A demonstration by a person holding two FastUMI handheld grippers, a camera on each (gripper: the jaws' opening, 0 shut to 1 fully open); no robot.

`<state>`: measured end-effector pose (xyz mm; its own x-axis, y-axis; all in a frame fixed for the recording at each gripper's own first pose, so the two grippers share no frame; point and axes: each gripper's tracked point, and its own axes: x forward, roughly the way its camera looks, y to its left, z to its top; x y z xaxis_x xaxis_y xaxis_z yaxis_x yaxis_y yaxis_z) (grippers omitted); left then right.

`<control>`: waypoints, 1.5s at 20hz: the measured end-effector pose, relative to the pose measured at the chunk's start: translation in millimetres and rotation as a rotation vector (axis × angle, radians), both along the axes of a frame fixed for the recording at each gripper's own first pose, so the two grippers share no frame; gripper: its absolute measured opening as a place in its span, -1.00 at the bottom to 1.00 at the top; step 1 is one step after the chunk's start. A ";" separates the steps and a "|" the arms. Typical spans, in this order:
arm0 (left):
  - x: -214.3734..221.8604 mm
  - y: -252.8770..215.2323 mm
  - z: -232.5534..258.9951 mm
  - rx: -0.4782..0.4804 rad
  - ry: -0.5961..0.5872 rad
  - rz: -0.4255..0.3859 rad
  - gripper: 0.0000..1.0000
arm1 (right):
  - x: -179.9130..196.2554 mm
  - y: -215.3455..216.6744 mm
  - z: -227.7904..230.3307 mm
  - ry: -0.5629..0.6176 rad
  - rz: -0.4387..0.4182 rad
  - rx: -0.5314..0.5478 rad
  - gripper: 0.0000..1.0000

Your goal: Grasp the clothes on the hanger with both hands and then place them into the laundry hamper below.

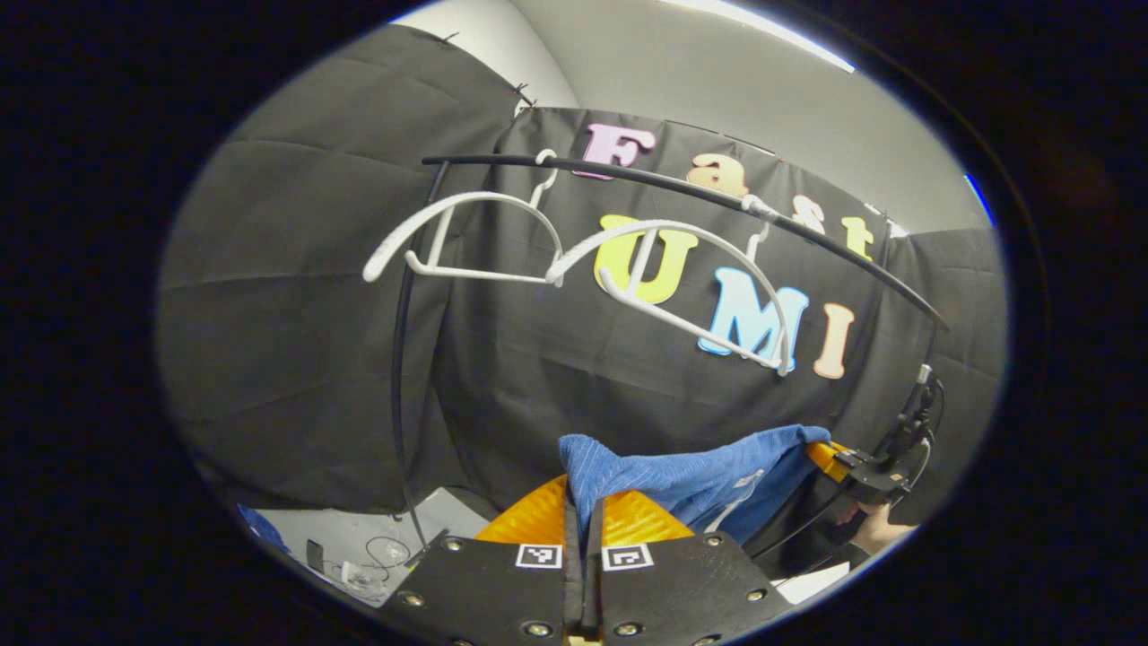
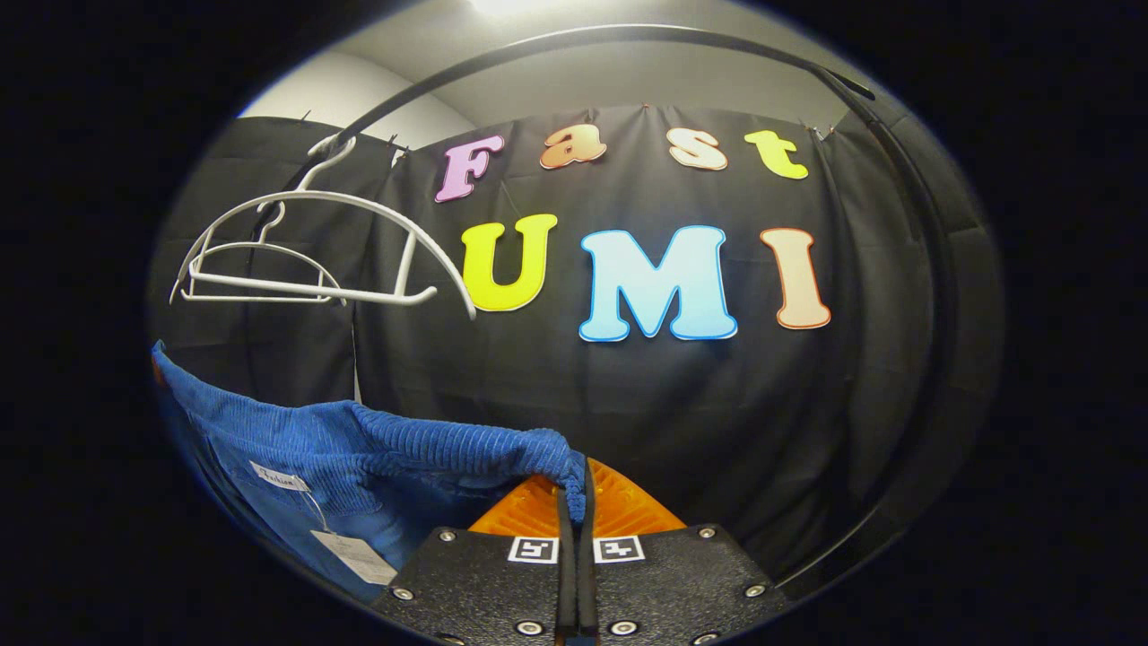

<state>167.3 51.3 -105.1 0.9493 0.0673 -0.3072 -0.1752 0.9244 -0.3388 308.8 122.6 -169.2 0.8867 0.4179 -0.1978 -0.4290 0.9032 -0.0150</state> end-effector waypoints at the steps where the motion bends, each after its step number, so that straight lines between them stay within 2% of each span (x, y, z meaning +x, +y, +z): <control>1: -5.5 0.1 1.6 0.002 -0.007 -0.013 -0.85 | -11.4 -4.3 7.9 -0.005 -0.011 -0.006 -1.00; 4: -6.8 5.8 20.7 -0.010 -0.048 -0.062 -0.84 | -46.2 -13.6 36.7 -0.026 -0.060 -0.016 -1.00; 5: -6.9 6.7 24.4 -0.014 -0.059 -0.082 -0.98 | -58.5 -15.3 46.2 -0.030 -0.077 -0.018 -1.00; 6: -10.3 11.2 30.3 -0.016 -0.070 -0.100 -0.98 | -70.7 -15.3 56.6 -0.034 -0.091 -0.019 -1.00; 10: -50.1 23.3 43.3 0.023 -0.105 -0.190 -0.98 | -122.8 -15.0 90.9 -0.040 -0.137 -0.025 -1.00; 13: -71.0 16.9 40.7 0.024 -0.116 -0.266 -0.98 | -162.9 -8.8 103.4 -0.036 -0.161 -0.012 -1.00; 16: -74.2 5.0 29.0 0.007 -0.109 -0.338 -0.98 | -200.2 8.0 104.0 -0.013 -0.173 0.005 -0.99; 21: -72.6 -20.3 -1.2 0.013 -0.073 -0.436 -0.97 | -257.0 29.0 68.8 0.090 -0.173 0.014 -0.99; 25: -86.0 -45.8 -40.9 0.029 -0.007 -0.488 -0.97 | -291.7 27.4 18.8 0.220 -0.188 0.004 -0.99; 26: -89.1 -52.3 -54.3 0.029 0.013 -0.499 -0.88 | -298.4 24.5 5.2 0.260 -0.199 -0.002 -0.99; 28: -92.1 -67.3 -81.6 0.018 0.059 -0.522 -0.96 | -308.5 19.2 -24.1 0.340 -0.223 -0.006 -0.99; 29: -93.0 -72.8 -95.1 0.013 0.079 -0.530 -0.87 | -308.8 14.9 -38.3 0.367 -0.239 -0.009 -0.99; 30: -91.2 -78.5 -110.4 0.009 0.100 -0.534 -0.96 | -309.1 11.2 -52.6 0.397 -0.252 -0.017 -0.99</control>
